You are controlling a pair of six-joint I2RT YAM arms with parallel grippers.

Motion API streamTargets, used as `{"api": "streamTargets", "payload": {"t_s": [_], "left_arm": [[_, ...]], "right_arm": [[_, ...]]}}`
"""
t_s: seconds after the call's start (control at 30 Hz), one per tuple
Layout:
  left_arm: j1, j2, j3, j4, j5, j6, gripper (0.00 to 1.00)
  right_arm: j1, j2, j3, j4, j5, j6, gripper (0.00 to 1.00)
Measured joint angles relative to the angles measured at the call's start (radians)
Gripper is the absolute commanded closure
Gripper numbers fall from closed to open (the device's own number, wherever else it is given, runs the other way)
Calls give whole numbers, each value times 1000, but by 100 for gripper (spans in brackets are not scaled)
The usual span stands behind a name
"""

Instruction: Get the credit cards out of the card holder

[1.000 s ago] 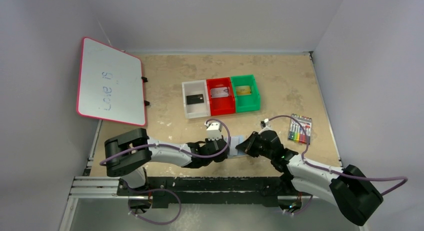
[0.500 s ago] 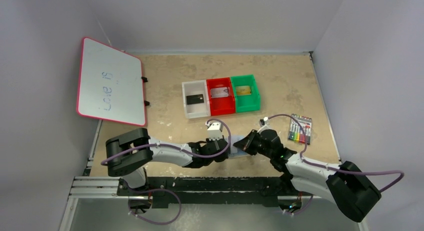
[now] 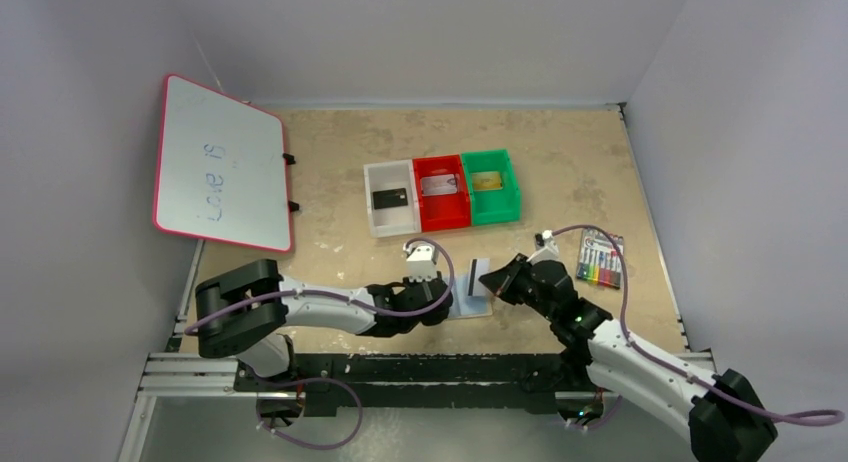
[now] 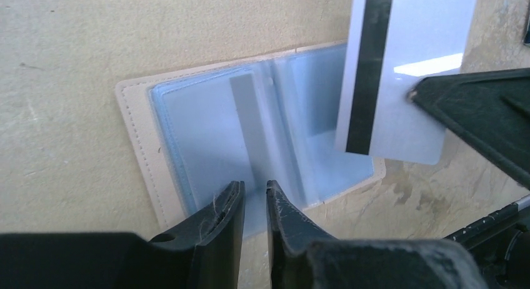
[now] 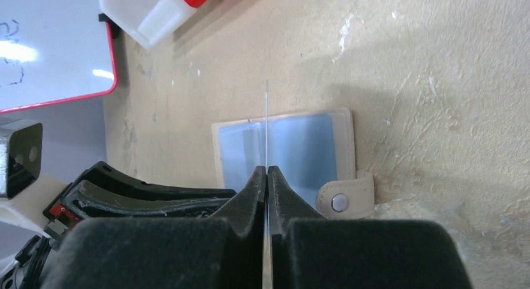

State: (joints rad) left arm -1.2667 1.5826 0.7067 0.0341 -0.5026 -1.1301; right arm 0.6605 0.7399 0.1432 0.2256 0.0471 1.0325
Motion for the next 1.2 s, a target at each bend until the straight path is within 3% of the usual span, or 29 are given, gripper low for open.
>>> {"api": "streamTargets", "payload": {"t_s": [0.23,0.4,0.63,0.8,1.03,1.2], "left_arm": [[0,-107,-15,-58,-23,25,63],[0,-199,-15,-98,-64,48,45],[0,-317,34,-299,-209,104,26],[20,-415,103,-452,-313,144,23],[162,-554,182,-677,-398,208,22],[172,-634,246,-831,-525,213,22]], "right_arm": [[0,-110,-2,5,42,-99,100],[0,-142,-2,85,35,-214,100],[0,-153,-1,156,-20,-355,100],[0,-187,-1,231,-93,-449,100],[0,-192,30,257,-150,-604,100],[0,-151,114,244,-166,-716,100]]}}
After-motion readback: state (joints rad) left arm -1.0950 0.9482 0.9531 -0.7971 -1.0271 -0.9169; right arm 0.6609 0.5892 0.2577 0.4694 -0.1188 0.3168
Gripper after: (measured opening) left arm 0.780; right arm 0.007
